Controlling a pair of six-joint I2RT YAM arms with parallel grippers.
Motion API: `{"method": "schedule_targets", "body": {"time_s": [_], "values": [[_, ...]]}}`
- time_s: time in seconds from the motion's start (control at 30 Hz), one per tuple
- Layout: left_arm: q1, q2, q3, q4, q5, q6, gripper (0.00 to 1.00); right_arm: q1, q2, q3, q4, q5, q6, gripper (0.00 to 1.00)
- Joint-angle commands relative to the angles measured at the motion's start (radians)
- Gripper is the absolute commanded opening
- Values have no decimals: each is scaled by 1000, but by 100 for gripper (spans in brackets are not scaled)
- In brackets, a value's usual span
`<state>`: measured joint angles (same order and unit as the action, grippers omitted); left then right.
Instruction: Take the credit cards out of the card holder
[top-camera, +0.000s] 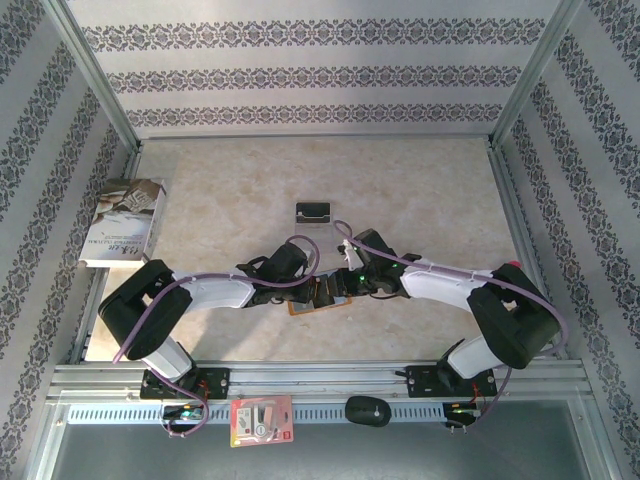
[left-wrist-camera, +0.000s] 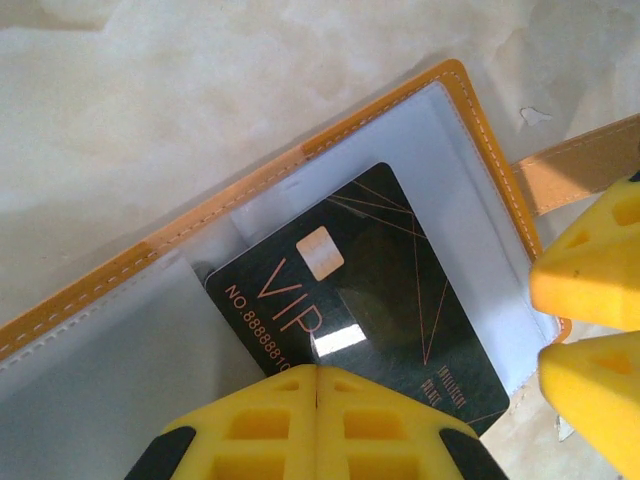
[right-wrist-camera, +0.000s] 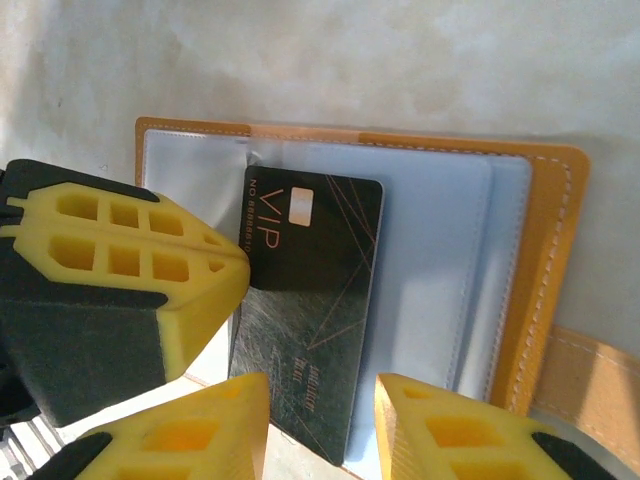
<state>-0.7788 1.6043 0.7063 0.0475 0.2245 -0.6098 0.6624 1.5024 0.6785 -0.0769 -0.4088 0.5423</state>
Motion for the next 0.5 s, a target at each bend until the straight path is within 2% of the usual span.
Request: {"method": "schedule_targets", "body": {"time_s": [0.0,0.23,0.47], "values": [[-7,22,-15,12,-17,-7,0,-11,36,34,12,-32,-26,34],[16,36,-58,46,15,-20,0,-25,90,52,29,-32,-22,34],[27,53,-69,57,37,-16,0,-37,143,66,62,-119,-17,34]]}}
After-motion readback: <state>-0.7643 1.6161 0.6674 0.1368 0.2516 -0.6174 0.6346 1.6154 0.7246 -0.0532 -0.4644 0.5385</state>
